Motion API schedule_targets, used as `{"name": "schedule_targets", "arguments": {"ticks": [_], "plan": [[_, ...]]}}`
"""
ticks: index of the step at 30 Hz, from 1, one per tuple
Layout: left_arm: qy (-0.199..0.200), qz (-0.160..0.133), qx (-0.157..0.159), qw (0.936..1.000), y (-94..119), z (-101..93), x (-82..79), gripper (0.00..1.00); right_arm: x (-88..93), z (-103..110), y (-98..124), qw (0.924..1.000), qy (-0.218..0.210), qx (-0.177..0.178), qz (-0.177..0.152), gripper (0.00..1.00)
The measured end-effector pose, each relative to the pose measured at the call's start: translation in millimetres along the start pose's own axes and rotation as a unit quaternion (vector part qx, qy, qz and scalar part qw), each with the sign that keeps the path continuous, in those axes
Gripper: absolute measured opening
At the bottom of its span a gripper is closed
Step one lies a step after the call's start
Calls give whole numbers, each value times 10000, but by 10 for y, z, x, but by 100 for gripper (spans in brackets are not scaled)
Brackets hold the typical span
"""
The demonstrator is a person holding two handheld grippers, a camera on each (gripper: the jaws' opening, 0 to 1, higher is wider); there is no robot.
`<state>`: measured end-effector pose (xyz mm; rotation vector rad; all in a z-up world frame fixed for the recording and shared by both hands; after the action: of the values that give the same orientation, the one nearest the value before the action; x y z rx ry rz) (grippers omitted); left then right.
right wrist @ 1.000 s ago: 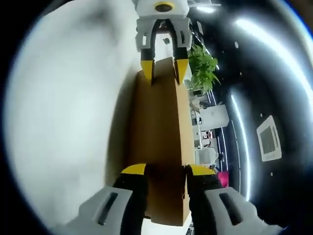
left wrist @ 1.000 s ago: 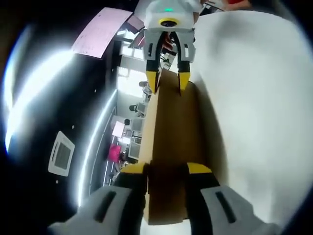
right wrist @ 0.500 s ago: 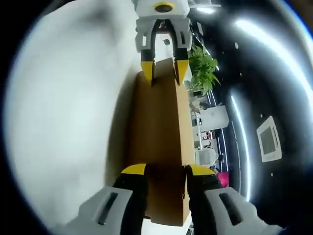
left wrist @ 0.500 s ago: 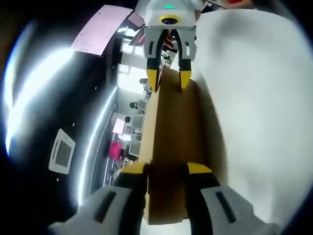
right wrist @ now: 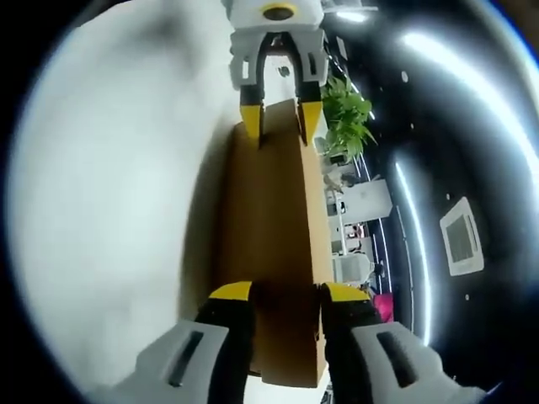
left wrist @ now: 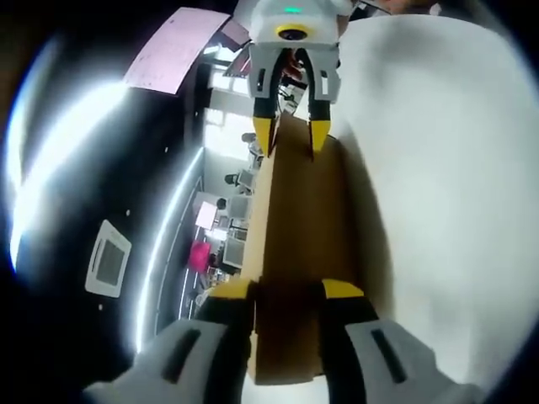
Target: Operate the shoe box by opening the lid, removing the specified soft item, and placing it in the target area until the item is outside and the box remains undamaged.
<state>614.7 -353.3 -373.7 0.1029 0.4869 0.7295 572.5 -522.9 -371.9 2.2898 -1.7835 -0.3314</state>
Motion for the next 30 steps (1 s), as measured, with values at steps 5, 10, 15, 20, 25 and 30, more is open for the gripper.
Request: {"name": "schedule_targets", "arguments": {"ticks": [5,10,15,20,25,30], "plan": [[14,-38,-31,10000,17,26,-11,29,-5,-34,21,10000,-8,44,5,30],[0,-55,-63,10000,36,71,-37,29,-8,-76,45,9999,-16,118,3,29],[-35,-69,-121,9999,61,118,-63,29,-9,-121,65,9998,-36,190,-10,29],[52,-90,-195,9998,70,136,-71,29,-10,-150,78,9998,-13,212,-8,29],[203,-111,-205,9995,76,160,-79,29,-17,-180,94,9997,9,229,16,29],[270,-185,-259,9991,106,233,-102,29,-11,-245,121,9995,-6,330,12,29]]}}
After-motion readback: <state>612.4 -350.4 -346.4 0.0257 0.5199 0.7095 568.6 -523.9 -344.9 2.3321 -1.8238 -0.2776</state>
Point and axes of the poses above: the point that each gripper's makers call its tool centre point, and the gripper's own axes: y roughly backward along the fingers, z roughly to its left, x roughly out of its underside, the point moved 5 cm from there along y, roughly backward along the fingers, and after that the axes turned 8 degrees about y, right-handed, at the moved point
